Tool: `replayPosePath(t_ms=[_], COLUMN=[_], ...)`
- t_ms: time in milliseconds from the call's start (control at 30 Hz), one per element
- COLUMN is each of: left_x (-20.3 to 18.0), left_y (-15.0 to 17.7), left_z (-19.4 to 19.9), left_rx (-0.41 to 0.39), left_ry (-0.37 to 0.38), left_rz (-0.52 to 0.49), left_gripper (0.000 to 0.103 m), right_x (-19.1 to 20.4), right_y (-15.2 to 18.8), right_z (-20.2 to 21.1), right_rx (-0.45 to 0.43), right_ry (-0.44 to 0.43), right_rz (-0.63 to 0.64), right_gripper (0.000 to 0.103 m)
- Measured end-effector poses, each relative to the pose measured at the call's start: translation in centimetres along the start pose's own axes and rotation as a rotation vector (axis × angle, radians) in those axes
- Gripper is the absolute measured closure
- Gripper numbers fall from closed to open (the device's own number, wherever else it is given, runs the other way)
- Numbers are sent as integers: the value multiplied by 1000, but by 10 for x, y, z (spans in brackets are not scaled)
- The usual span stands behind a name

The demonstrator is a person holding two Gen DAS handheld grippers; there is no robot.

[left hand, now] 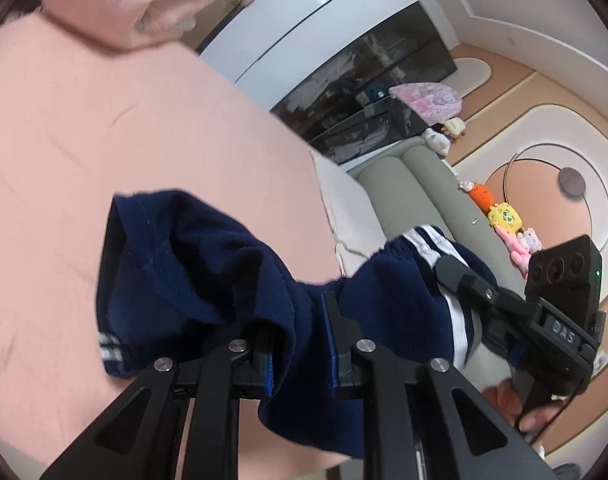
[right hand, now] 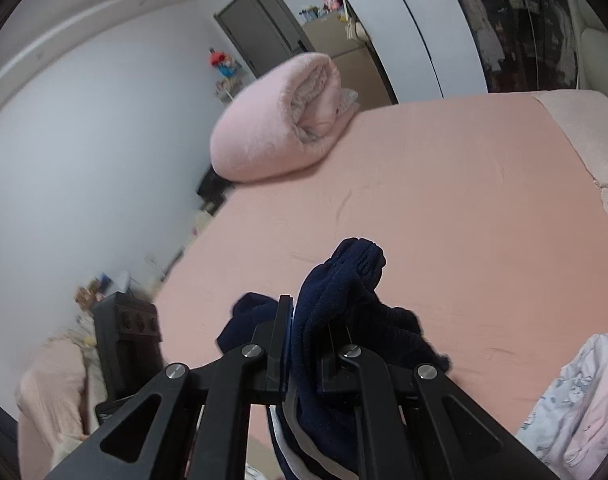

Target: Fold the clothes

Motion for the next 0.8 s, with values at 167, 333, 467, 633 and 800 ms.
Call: replayPosePath(t_ms=[167,333,467,633,800], left_x=[32,66,87,100,100], left_y=[18,37,47,56,59], left_z=[-19,-33,-26,-11,-9], left_rx=[153,357,450,492,503], left_ry=[-121,-269,-341,-467,-411], left_rz=[81,156,191,83,102], left_gripper=[77,25,24,24,24], right_x=[-6,-14,-18,-35,-75], right_y=[7,11,16,36,66], right_z=[-17,-33,-43,-45,-32], right_rx=[69,129,185,247,284], right_ry=[72,146,205,261,326], right_rz=[43,84,117,148,93], right_gripper=[97,96,97,96,97])
Point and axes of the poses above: each gripper's, at about its wrist camera, not at the fingertips, and z roughly against the way its jaws point, x to its left, y to its underside, the point moved 8 cm from there along -z, roughly the way its jaws point, and after that the axes turned 12 degrees about -y, right-handed, at the moved point
